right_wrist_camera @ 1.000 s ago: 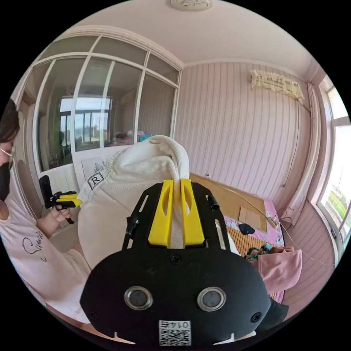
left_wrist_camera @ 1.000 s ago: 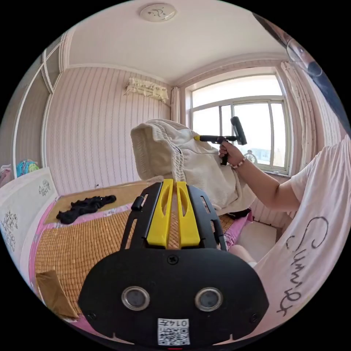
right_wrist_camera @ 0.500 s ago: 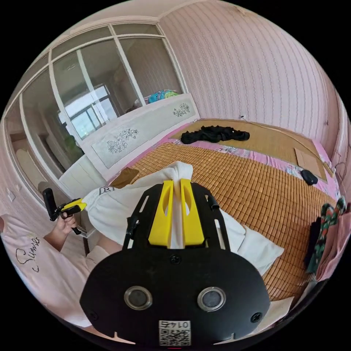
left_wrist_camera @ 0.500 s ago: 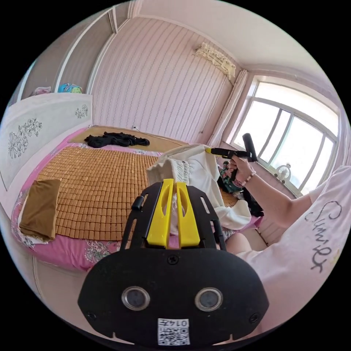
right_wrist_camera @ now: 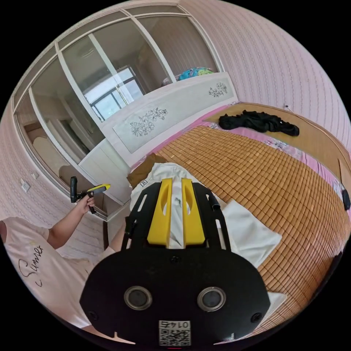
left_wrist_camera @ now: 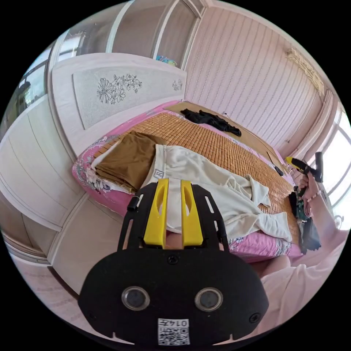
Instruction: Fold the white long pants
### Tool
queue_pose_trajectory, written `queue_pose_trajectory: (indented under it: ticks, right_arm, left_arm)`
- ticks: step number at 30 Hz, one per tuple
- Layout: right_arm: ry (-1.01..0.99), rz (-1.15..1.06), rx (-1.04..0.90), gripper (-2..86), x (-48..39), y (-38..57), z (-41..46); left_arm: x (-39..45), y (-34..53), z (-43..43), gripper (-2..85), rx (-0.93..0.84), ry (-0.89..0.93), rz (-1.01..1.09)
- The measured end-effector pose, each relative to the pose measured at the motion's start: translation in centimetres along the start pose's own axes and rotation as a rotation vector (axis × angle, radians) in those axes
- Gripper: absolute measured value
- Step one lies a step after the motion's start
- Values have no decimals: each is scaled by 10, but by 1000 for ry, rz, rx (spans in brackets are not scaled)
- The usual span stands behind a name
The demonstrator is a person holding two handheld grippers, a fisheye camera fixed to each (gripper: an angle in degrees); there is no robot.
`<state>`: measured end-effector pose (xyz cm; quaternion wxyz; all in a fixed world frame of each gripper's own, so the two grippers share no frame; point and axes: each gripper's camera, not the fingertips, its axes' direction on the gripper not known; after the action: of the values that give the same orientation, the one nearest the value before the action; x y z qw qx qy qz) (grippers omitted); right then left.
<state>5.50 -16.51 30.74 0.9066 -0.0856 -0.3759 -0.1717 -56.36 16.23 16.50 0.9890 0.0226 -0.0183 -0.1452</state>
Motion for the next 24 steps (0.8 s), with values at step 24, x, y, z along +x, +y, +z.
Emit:
queue_pose_trajectory:
  ticks: [24]
  right_arm:
    - [493, 545, -329, 147, 199, 134, -2]
  left_arm:
    - [316, 40, 250, 93, -577, 60, 758]
